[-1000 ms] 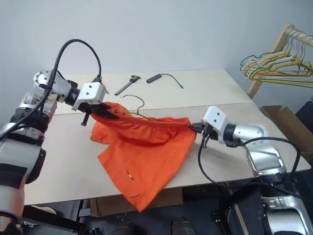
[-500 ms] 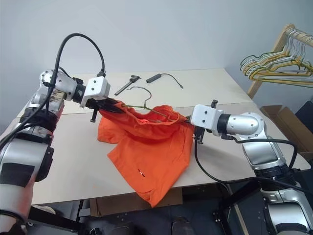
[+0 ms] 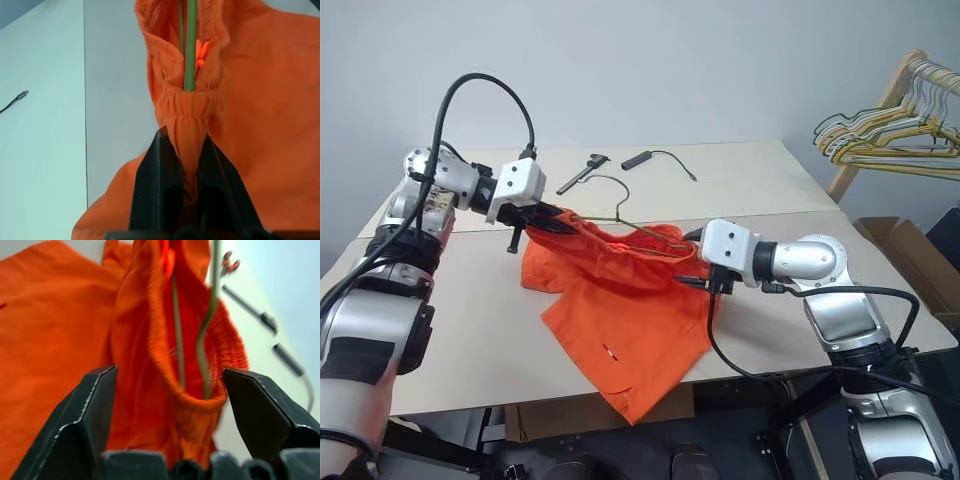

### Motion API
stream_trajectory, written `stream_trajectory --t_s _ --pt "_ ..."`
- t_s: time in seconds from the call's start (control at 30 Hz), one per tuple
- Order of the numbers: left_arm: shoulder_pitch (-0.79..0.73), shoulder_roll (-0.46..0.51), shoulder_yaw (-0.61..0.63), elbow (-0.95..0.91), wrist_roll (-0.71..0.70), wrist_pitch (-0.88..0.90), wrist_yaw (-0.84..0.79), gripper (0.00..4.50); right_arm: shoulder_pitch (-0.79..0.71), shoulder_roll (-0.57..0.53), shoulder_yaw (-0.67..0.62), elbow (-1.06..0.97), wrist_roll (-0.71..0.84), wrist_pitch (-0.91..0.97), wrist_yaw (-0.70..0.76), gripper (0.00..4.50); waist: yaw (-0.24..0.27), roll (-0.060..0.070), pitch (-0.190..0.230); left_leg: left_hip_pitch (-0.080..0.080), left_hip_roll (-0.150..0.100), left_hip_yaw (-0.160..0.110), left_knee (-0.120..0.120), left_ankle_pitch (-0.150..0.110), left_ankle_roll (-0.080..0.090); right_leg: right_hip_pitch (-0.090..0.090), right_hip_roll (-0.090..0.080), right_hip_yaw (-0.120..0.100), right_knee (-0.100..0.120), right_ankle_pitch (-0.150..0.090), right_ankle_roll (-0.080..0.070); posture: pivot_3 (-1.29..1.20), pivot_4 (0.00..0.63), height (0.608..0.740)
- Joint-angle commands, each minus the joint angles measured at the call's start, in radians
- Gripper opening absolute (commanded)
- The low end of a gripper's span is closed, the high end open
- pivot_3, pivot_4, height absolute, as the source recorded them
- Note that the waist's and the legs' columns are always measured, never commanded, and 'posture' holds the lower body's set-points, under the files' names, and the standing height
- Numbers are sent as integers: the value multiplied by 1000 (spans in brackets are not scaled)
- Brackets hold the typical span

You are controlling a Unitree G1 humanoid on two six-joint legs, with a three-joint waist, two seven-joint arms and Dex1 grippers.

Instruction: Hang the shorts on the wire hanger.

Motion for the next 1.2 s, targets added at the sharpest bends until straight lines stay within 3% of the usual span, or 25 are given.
stream_trajectory --t_s 0.03,0.37,0.67,0.93,1.07,1.2 --pt "0 5 28 -57 -24 11 -21 0 -33 25 -22 46 3 50 -38 3676 -2 0 0 0 0 0 0 0 0 0 0 0 0 0 0 -53 0 740" --pt "25 37 3 -60 71 -25 6 0 20 -17 -165 -3 100 88 -46 3676 2 0 0 0 0 -1 0 0 0 0 0 0 0 0 0 -53 0 740" --pt "10 32 23 -61 62 -12 -9 0 132 -33 -120 -10 114 114 29 3676 -3 0 0 1 0 0 0 0 0 1 0 0 0 0 0 -53 0 740" --pt "17 55 6 -86 60 -11 -24 0 86 17 -77 91 112 156 17 3676 0 0 0 1 0 0 0 0 0 1 0 1 0 0 0 -42 0 740" --pt "20 57 12 -88 65 -11 -24 0 64 25 -75 101 132 177 34 2809 2 0 0 1 0 0 0 0 0 0 0 0 0 0 0 -38 0 740" --pt "23 57 25 -93 61 -1 -21 0 42 34 -75 112 133 222 21 1379 3 0 0 1 0 0 0 0 0 1 0 0 0 0 0 -35 0 740"
